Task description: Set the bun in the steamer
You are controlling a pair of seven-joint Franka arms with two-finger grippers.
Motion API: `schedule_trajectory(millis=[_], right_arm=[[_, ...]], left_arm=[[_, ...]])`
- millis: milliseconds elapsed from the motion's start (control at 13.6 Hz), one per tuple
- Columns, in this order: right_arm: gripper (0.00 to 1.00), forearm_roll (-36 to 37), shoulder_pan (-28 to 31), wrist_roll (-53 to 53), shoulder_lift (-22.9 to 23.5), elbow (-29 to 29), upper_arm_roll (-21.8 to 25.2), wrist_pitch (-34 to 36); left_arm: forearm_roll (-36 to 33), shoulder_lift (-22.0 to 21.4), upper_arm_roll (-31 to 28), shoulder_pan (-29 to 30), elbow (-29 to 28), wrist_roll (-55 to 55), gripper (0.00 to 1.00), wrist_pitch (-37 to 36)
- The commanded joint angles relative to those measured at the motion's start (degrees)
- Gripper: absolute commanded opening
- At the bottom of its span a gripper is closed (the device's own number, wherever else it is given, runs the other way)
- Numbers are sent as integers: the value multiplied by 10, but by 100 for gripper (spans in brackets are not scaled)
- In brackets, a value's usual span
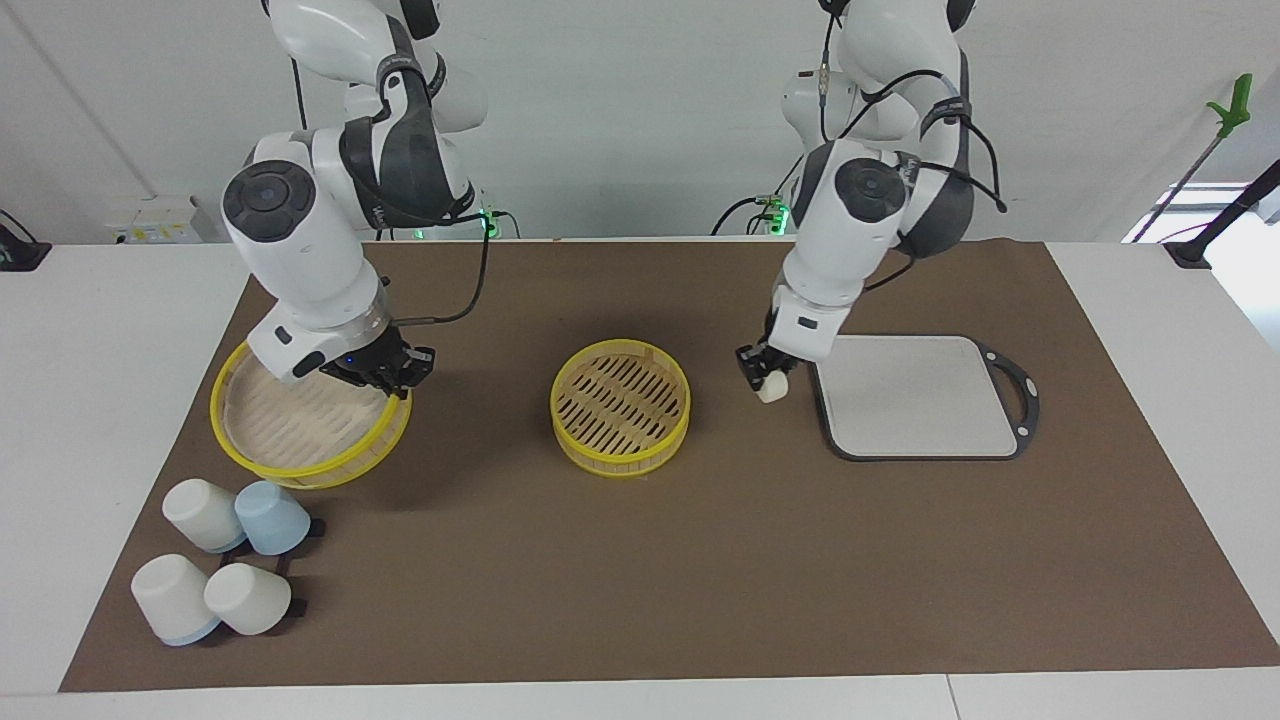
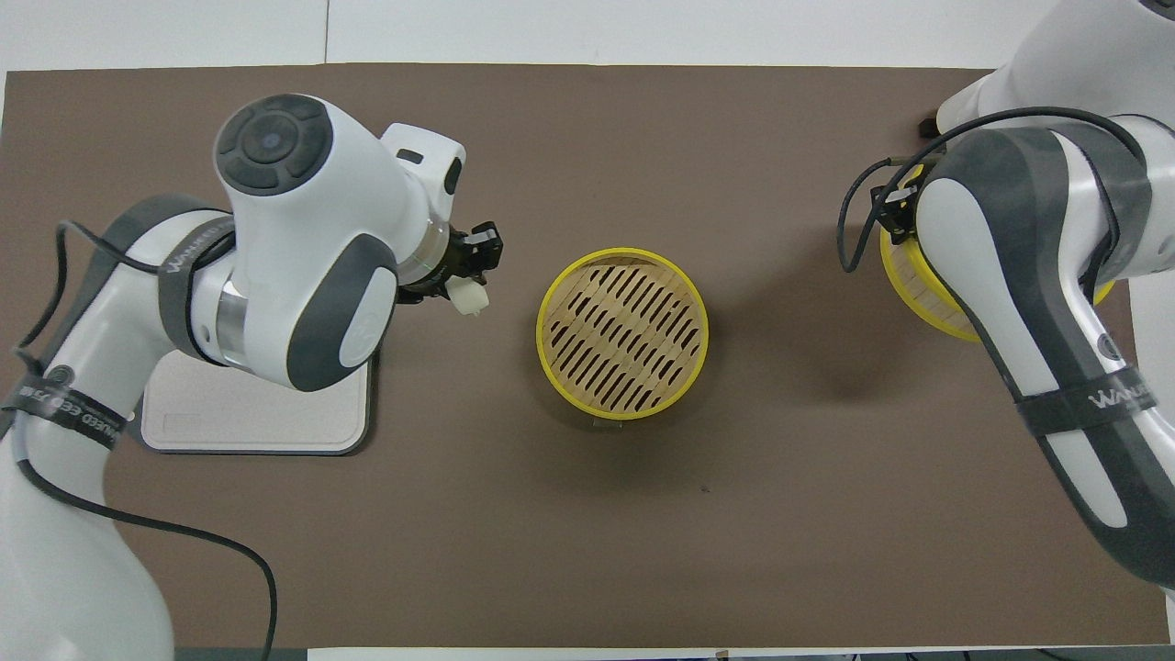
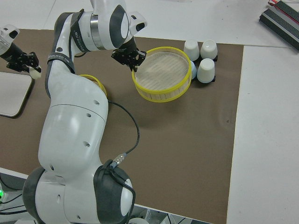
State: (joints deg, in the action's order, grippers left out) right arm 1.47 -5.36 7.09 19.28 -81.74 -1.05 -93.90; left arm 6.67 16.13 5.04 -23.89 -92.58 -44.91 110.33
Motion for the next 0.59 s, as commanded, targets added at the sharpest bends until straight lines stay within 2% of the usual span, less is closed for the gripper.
schedule_trajectory(millis=[0, 74, 147, 368, 515], right_arm=[[0, -2, 7, -29, -28, -32, -9, -1], [0, -2, 12, -38, -31, -39, -9, -5], [0, -2, 12, -40, -32, -42, -9, -7], [0, -2, 12, -40, -36, -53, -9, -9], [0, -2, 12, -40, -38, -54, -9, -9]], left_arm=[[15, 105, -11, -43, 139, -46, 39, -31], [12, 152, -13, -67, 184, -67, 39, -40], [-1, 172, -14, -90, 194, -75, 39, -35], [-15, 195, -15, -121, 190, -82, 39, -28], [-16, 193, -14, -132, 162, -83, 39, -14]])
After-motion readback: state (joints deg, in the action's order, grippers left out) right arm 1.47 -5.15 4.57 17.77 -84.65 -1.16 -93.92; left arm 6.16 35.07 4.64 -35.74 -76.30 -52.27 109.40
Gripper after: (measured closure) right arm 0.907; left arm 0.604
